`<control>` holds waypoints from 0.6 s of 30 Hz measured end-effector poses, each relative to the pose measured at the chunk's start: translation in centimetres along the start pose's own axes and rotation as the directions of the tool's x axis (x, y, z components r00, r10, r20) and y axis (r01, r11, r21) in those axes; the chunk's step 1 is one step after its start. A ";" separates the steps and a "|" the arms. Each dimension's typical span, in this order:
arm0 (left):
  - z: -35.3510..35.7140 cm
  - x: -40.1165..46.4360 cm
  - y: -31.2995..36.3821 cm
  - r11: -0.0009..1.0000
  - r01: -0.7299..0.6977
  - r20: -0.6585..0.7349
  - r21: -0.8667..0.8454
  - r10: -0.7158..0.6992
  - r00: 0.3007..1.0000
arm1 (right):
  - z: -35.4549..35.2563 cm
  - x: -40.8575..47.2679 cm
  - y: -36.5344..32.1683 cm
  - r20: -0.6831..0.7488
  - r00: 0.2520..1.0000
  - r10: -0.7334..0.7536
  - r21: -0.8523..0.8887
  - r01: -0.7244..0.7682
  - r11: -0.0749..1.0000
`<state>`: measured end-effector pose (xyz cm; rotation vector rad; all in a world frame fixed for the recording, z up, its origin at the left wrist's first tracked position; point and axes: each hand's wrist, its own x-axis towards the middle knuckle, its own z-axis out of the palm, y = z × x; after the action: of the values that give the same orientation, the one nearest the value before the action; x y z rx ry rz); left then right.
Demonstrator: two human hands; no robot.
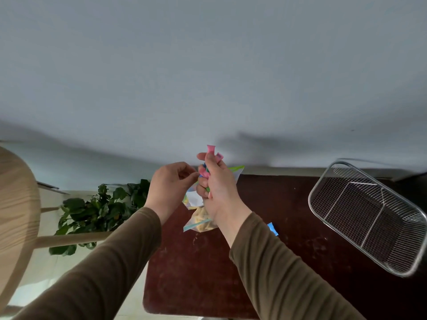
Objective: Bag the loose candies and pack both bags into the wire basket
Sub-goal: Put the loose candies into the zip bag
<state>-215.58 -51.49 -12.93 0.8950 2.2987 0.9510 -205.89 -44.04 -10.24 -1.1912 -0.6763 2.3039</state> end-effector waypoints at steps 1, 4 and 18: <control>0.1 0.2 0.0 1.000 0.004 0.000 0.002 -0.004 1.000 | -0.1 0.2 0.2 -0.006 1.000 0.013 -0.005 -0.013 1.000; 0.3 0.5 0.1 1.000 0.012 -0.013 -0.004 -0.012 1.000 | -0.9 0.2 0.7 -0.038 0.997 0.062 -0.045 -0.064 0.997; 1.0 -0.5 0.2 0.994 -0.005 -0.107 -0.109 -0.007 0.994 | -2.0 1.5 0.9 -0.071 0.872 0.484 0.104 -0.477 0.873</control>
<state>-214.55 -51.34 -13.35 0.8155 2.3102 1.1381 -205.09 -43.42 -12.70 -1.5587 -0.2582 2.6164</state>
